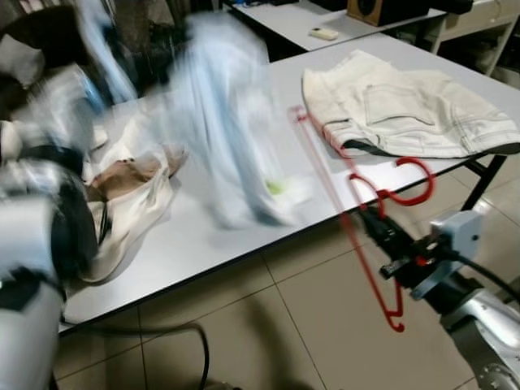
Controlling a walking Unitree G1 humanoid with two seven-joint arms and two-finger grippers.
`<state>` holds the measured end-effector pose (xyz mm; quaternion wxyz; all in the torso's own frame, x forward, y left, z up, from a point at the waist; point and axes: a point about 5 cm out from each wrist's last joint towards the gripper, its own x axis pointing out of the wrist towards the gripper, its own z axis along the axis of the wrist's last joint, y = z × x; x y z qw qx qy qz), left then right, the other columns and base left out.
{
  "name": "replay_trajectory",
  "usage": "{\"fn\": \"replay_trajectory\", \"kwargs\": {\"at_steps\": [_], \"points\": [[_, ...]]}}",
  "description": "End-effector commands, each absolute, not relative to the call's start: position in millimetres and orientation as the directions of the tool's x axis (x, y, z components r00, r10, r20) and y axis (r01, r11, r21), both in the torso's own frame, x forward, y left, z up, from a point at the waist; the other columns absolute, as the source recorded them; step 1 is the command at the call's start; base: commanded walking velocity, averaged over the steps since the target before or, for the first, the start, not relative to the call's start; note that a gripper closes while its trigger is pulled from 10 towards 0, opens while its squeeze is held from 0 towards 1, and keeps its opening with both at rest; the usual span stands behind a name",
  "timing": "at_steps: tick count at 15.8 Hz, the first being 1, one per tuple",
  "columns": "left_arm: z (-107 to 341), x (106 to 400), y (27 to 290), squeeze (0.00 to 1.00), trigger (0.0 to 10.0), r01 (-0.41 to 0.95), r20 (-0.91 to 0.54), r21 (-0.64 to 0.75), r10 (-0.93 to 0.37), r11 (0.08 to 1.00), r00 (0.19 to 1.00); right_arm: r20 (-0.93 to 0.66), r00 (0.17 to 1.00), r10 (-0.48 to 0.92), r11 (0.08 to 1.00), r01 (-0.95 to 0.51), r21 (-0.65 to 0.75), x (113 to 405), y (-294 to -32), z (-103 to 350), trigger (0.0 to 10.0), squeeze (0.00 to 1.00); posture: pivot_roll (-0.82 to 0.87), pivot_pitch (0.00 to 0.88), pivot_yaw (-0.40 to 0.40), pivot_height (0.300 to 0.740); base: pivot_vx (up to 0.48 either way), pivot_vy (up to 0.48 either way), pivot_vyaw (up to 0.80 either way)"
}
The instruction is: Hang hanger
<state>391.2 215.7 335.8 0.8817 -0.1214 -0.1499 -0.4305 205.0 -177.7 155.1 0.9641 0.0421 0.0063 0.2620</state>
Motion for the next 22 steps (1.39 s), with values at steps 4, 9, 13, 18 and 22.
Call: {"fn": "replay_trajectory", "kwargs": {"at_steps": [4, 9, 13, 18, 22], "points": [[362, 381, 218, 0.0, 0.0, 0.857, 0.423, -0.037, -0.769, 0.513, 0.479, 0.006, 0.832, 0.555, 0.829, -0.553, 0.08, 202, -166, 156, 10.0, 0.0, -0.17, 0.0, 0.145, 0.74, 0.0, 0.0, 0.0], [302, 381, 190, 0.0, 0.0, 0.886, -0.133, 0.237, -0.89, 0.399, 0.436, 0.024, 0.795, 0.606, 0.791, -0.606, 0.084, 204, -161, 159, 10.0, 0.0, -0.15, 0.0, 0.139, 0.74, 0.0, 0.0, 0.0], [250, 387, 184, 0.0, 0.0, 0.847, -0.358, 0.324, -0.774, 0.422, 0.523, -0.01, 0.806, 0.592, 0.804, -0.589, 0.076, 206, -161, 153, 10.0, 0.0, -0.16, 0.0, 0.151, 0.74, 0.0, 0.0, 0.0], [254, 383, 175, 0.0, 0.0, 0.874, -0.261, 0.273, -0.843, 0.403, 0.47, -0.035, 0.818, 0.574, 0.818, -0.571, 0.063, 208, -167, 150, 10.0, 0.0, -0.17, 0.0, 0.148, 0.74, 0.0, 0.0, 0.0], [256, 378, 170, 0.0, 0.0, 0.908, -0.212, 0.188, -0.887, 0.374, 0.409, -0.041, 0.819, 0.573, 0.82, -0.571, 0.051, 213, -168, 150, 10.0, 0.0, -0.16, 0.0, 0.142, 0.74, 0.0, 0.0, 0.0]]}}
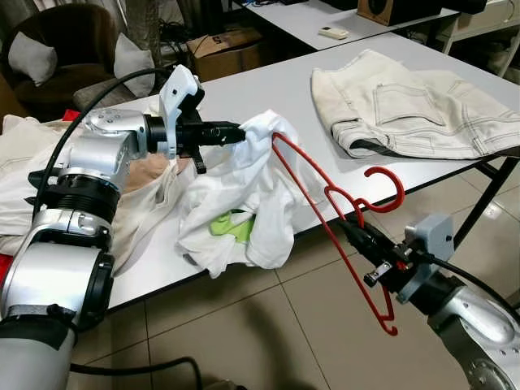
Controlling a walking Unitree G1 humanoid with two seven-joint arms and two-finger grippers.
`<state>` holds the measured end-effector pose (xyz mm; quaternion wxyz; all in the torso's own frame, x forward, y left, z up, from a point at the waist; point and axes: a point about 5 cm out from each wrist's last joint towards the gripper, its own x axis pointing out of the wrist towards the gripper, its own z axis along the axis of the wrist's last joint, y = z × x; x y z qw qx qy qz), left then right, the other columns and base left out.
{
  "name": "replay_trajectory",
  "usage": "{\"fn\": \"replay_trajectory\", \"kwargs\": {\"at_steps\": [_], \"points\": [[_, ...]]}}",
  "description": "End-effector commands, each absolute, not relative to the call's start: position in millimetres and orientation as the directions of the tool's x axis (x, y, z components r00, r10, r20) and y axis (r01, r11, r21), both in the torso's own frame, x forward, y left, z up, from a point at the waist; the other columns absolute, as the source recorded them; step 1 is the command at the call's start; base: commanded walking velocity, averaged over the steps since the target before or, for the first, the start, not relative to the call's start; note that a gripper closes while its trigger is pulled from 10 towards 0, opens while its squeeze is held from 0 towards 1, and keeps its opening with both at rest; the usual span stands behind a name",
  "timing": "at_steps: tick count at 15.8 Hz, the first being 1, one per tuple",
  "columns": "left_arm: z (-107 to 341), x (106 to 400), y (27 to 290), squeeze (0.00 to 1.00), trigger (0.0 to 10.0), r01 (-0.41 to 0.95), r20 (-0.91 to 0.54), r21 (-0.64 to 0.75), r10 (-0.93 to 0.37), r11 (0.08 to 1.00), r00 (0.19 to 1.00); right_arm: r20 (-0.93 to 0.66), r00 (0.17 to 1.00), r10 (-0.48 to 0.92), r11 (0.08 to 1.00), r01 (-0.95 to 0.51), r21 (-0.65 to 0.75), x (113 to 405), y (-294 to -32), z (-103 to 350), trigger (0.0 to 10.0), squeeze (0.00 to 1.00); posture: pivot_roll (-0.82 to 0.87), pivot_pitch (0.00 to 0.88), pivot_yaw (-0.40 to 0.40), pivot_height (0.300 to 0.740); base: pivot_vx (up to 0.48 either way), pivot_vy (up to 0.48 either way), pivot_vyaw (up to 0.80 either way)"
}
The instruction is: Hang hanger
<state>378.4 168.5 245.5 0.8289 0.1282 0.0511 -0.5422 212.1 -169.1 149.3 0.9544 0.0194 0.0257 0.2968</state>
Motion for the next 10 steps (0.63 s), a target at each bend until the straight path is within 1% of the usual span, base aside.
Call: {"fn": "replay_trajectory", "kwargs": {"at_steps": [1, 2, 4, 6, 7, 8, 9, 10], "points": [[254, 377, 171, 0.0, 0.0, 0.918, -0.239, 0.186, -0.89, 0.35, 0.388, -0.042, 0.816, 0.576, 0.817, -0.575, 0.037, 216, -169, 151, 10.0, 0.0, -0.16, 0.0, 0.139, 0.74, 0.0, 0.0, 0.0], [252, 372, 174, 0.0, 0.0, 0.928, -0.27, 0.182, -0.891, 0.326, 0.366, -0.033, 0.823, 0.568, 0.823, -0.567, 0.019, 222, -171, 154, 10.0, 0.0, -0.17, 0.0, 0.13, 0.74, 0.0, 0.0, 0.0], [253, 369, 175, 0.0, 0.0, 0.933, -0.261, 0.176, -0.899, 0.314, 0.352, -0.018, 0.837, 0.548, 0.837, -0.548, 0.009, 229, -176, 159, 10.0, 0.0, -0.16, 0.0, 0.113, 0.74, 0.0, 0.0, 0.0], [266, 354, 181, 0.0, 0.0, 0.963, -0.202, 0.151, -0.947, 0.222, 0.25, 0.054, 0.861, 0.506, 0.862, -0.507, 0.001, 245, -188, 175, 10.0, 0.0, -0.15, 0.0, 0.086, 0.74, 0.0, 0.0, 0.0], [278, 355, 185, 0.0, 0.0, 0.952, -0.127, 0.169, -0.952, 0.256, 0.278, 0.113, 0.869, 0.481, 0.874, -0.486, 0.015, 253, -194, 187, 10.0, 0.0, -0.15, 0.0, 0.076, 0.74, 0.0, 0.0, 0.0], [288, 359, 188, 0.0, 0.0, 0.934, -0.056, 0.175, -0.944, 0.31, 0.324, 0.147, 0.872, 0.467, 0.88, -0.475, 0.024, 258, -198, 195, 10.0, 0.0, -0.15, 0.0, 0.074, 0.74, 0.0, 0.0, 0.0], [304, 367, 193, 0.0, 0.0, 0.891, 0.058, 0.188, -0.91, 0.413, 0.41, 0.182, 0.877, 0.445, 0.89, -0.456, 0.016, 265, -204, 204, 10.0, 0.0, -0.14, 0.0, 0.065, 0.74, 0.0, 0.0, 0.0], [318, 371, 198, 0.0, 0.0, 0.854, 0.162, 0.192, -0.874, 0.483, 0.458, 0.217, 0.877, 0.429, 0.897, -0.441, 0.011, 271, -209, 213, 10.0, 0.0, -0.14, 0.0, 0.064, 0.74, 0.0, 0.0, 0.0]]}}
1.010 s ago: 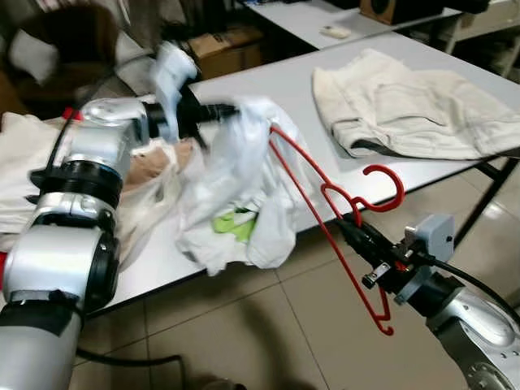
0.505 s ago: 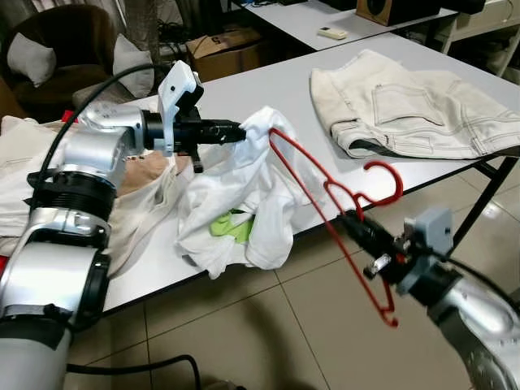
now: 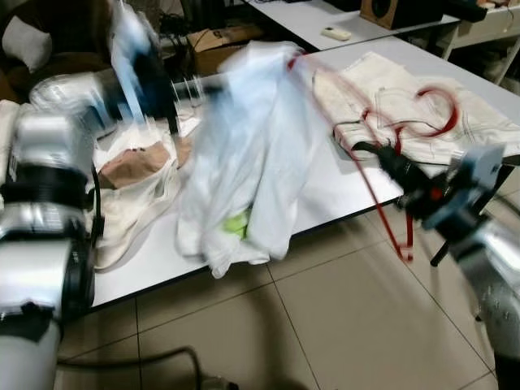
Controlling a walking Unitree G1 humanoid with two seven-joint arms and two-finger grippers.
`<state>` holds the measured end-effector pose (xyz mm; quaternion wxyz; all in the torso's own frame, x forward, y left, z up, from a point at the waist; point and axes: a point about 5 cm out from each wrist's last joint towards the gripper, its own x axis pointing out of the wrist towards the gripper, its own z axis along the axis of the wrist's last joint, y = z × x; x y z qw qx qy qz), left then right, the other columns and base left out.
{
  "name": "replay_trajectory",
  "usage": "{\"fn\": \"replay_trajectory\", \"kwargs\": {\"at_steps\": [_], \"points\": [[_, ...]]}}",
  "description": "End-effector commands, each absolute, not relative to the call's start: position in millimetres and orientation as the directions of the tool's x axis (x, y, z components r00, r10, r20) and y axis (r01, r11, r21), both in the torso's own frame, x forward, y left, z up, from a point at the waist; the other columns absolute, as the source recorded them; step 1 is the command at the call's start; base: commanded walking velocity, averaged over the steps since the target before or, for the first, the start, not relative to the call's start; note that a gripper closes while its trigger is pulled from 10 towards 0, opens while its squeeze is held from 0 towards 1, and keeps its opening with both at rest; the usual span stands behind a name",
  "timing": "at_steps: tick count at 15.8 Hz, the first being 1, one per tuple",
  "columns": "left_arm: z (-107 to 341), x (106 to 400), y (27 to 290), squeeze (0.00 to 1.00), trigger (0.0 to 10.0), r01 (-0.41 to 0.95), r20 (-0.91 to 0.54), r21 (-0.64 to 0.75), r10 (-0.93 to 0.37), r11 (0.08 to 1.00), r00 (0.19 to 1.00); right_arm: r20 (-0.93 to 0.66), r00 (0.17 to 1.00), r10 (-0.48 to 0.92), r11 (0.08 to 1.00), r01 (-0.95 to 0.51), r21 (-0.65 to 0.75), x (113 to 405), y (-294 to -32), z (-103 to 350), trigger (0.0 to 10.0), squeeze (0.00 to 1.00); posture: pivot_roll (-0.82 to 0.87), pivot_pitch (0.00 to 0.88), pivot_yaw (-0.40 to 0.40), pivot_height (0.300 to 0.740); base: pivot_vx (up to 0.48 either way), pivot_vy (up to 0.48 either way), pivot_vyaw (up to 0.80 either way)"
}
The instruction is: Hang hanger
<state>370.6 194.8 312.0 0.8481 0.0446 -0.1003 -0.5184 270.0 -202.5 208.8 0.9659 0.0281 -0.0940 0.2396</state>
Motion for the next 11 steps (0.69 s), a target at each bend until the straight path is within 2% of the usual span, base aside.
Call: {"fn": "replay_trajectory", "kwargs": {"at_steps": [1, 2, 4, 5, 8, 11], "points": [[333, 371, 202, 0.0, 0.0, 0.838, 0.269, 0.175, -0.844, 0.516, 0.464, 0.254, 0.871, 0.421, 0.899, -0.437, 0.01, 274, -211, 222, 10.0, 0.0, -0.14, 0.0, 0.061, 0.74, 0.0, 0.0, 0.0], [342, 368, 205, 0.0, 0.0, 0.844, 0.333, 0.15, -0.83, 0.516, 0.448, 0.281, 0.863, 0.419, 0.898, -0.439, 0.01, 276, -211, 228, 10.0, 0.0, -0.14, 0.0, 0.06, 0.74, 0.0, 0.0, 0.0], [341, 366, 206, 0.0, 0.0, 0.845, 0.322, 0.145, -0.832, 0.515, 0.451, 0.297, 0.861, 0.412, 0.899, -0.438, 0.021, 277, -212, 230, 10.0, 0.0, -0.14, 0.0, 0.059, 0.74, 0.0, 0.0, 0.0], [337, 369, 208, 0.0, 0.0, 0.819, 0.329, 0.125, -0.802, 0.561, 0.499, 0.299, 0.864, 0.406, 0.9, -0.434, 0.032, 276, -212, 228, 10.0, 0.0, -0.14, 0.0, 0.06, 0.74, 0.0, 0.0, 0.0], [340, 374, 211, 0.0, 0.0, 0.791, 0.376, 0.105, -0.76, 0.603, 0.53, 0.291, 0.869, 0.4, 0.903, -0.427, 0.035, 275, -213, 224, 10.0, 0.0, -0.14, 0.0, 0.062, 0.74, 0.0, 0.0, 0.0], [356, 372, 214, 0.0, 0.0, 0.809, 0.461, 0.059, -0.734, 0.585, 0.498, 0.312, 0.876, 0.368, 0.918, -0.395, 0.028, 277, -223, 232, 10.0, 0.0, -0.14, 0.0, 0.067, 0.74, 0.0, 0.0, 0.0]]}}
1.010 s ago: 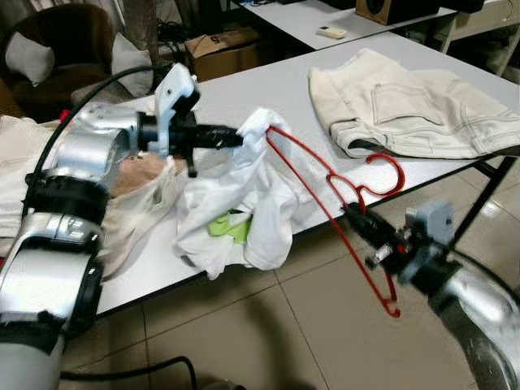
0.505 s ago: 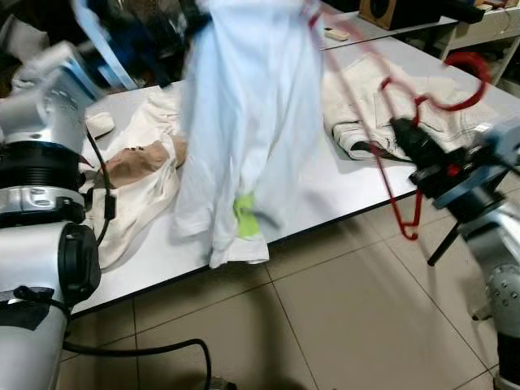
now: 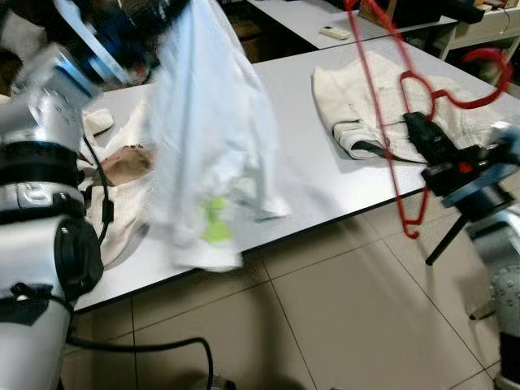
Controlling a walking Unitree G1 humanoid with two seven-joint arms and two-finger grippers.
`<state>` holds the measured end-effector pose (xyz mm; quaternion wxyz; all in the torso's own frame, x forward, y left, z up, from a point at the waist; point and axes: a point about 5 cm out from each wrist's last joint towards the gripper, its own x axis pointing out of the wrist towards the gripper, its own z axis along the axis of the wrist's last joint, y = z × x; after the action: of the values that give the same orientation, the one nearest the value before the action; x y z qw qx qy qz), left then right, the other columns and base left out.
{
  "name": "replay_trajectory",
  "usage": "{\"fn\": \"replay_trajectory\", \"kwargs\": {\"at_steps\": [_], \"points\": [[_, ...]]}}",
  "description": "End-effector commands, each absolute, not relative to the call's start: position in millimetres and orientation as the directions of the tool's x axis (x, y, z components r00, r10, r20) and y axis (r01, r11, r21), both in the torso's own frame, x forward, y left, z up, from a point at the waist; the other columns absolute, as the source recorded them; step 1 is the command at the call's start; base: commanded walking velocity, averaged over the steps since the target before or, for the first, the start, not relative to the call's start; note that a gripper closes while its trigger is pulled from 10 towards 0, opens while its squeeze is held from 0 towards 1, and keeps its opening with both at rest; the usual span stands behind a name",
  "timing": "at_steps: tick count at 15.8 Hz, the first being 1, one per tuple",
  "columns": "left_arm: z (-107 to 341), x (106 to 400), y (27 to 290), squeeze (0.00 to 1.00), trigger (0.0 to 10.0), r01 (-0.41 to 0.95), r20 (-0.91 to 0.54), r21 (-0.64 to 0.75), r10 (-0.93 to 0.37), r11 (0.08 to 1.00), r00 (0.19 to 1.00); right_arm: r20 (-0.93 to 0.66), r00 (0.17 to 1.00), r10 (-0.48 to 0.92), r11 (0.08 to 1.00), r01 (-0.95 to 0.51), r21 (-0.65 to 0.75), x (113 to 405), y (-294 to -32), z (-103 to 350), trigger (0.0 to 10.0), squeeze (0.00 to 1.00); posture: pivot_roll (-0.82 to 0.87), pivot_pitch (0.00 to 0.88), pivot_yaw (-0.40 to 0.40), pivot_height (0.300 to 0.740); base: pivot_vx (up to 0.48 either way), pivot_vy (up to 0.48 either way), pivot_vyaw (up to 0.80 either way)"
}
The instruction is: Hang hanger
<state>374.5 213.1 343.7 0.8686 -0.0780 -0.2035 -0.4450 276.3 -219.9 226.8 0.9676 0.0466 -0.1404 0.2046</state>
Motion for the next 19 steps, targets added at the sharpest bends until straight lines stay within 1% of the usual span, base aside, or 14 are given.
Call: {"fn": "replay_trajectory", "kwargs": {"at_steps": [1, 3, 5, 8, 9, 10, 11, 12, 13, 14, 15, 16, 18, 19], "points": [[337, 377, 208, 0.0, 0.0, 0.795, 0.326, 0.077, -0.769, 0.602, 0.55, 0.304, 0.868, 0.394, 0.907, -0.42, 0.024, 274, -221, 231, 10.0, 0.0, -0.14, 0.0, 0.067, 0.74, 0.0, 0.0, 0.0], [314, 383, 200, 0.0, 0.0, 0.778, 0.224, 0.062, -0.768, 0.626, 0.6, 0.288, 0.857, 0.428, 0.89, -0.455, 0.031, 268, -213, 225, 10.0, 0.0, -0.14, 0.0, 0.068, 0.74, 0.0, 0.0, 0.0], [306, 386, 191, 0.0, 0.0, 0.777, 0.22, 0.041, -0.764, 0.629, 0.607, 0.271, 0.856, 0.441, 0.883, -0.468, 0.04, 264, -208, 218, 10.0, 0.0, -0.14, 0.0, 0.067, 0.74, 0.0, 0.0, 0.0], [296, 393, 182, 0.0, 0.0, 0.723, 0.15, 0.116, -0.732, 0.681, 0.665, 0.239, 0.864, 0.442, 0.884, -0.466, 0.049, 263, -204, 210, 10.0, 0.0, -0.15, 0.0, 0.074, 0.74, 0.0, 0.0, 0.0], [302, 397, 182, 0.0, 0.0, 0.66, 0.192, 0.151, -0.676, 0.736, 0.711, 0.23, 0.87, 0.437, 0.888, -0.458, 0.048, 262, -203, 207, 10.0, 0.0, -0.15, 0.0, 0.076, 0.74, 0.0, 0.0, 0.0], [313, 401, 187, 0.0, 0.0, 0.521, 0.254, 0.217, -0.563, 0.826, 0.787, 0.23, 0.883, 0.41, 0.901, -0.431, 0.046, 263, -204, 207, 10.0, 0.0, -0.15, 0.0, 0.077, 0.74, 0.0, 0.0, 0.0], [323, 403, 194, 0.0, 0.0, 0.41, 0.314, 0.23, -0.466, 0.882, 0.827, 0.234, 0.892, 0.387, 0.912, -0.408, 0.047, 264, -206, 207, 10.0, 0.0, -0.15, 0.0, 0.078, 0.74, 0.0, 0.0, 0.0], [347, 398, 205, 0.0, 0.0, 0.223, 0.46, 0.29, -0.34, 0.931, 0.82, 0.243, 0.904, 0.351, 0.926, -0.373, 0.051, 265, -211, 208, 10.0, 0.0, -0.15, 0.0, 0.08, 0.74, 0.0, 0.0, 0.0], [363, 388, 206, 0.0, 0.0, 0.142, 0.569, 0.382, -0.354, 0.913, 0.742, 0.255, 0.91, 0.328, 0.934, -0.352, 0.056, 266, -213, 210, 10.0, 0.0, -0.15, 0.0, 0.082, 0.74, 0.0, 0.0, 0.0], [355, 378, 197, 0.0, 0.0, 0.158, 0.579, 0.498, -0.462, 0.853, 0.672, 0.261, 0.913, 0.313, 0.94, -0.337, 0.05, 264, -214, 210, 10.0, 0.0, -0.15, 0.0, 0.083, 0.74, 0.0, 0.0, 0.0], [336, 374, 190, 0.0, 0.0, 0.186, 0.521, 0.589, -0.545, 0.787, 0.656, 0.264, 0.917, 0.299, 0.945, -0.324, 0.054, 262, -215, 210, 10.0, 0.0, -0.15, 0.0, 0.084, 0.74, 0.0, 0.0, 0.0], [325, 373, 188, 0.0, 0.0, 0.212, 0.492, 0.603, -0.568, 0.769, 0.66, 0.263, 0.918, 0.295, 0.946, -0.32, 0.056, 262, -215, 209, 10.0, 0.0, -0.15, 0.0, 0.085, 0.74, 0.0, 0.0, 0.0], [239, 367, 182, 0.0, 0.0, 0.37, 0.227, 0.656, -0.64, 0.658, 0.734, 0.256, 0.924, 0.283, 0.95, -0.307, 0.06, 256, -213, 205, 10.0, 0.0, -0.16, 0.0, 0.092, 0.74, 0.0, 0.0, 0.0], [194, 355, 182, 0.0, 0.0, 0.447, 0.076, 0.685, -0.667, 0.575, 0.741, 0.251, 0.927, 0.277, 0.951, -0.302, 0.064, 252, -211, 202, 10.0, 0.0, -0.16, 0.0, 0.093, 0.74, 0.0, 0.0, 0.0]]}}
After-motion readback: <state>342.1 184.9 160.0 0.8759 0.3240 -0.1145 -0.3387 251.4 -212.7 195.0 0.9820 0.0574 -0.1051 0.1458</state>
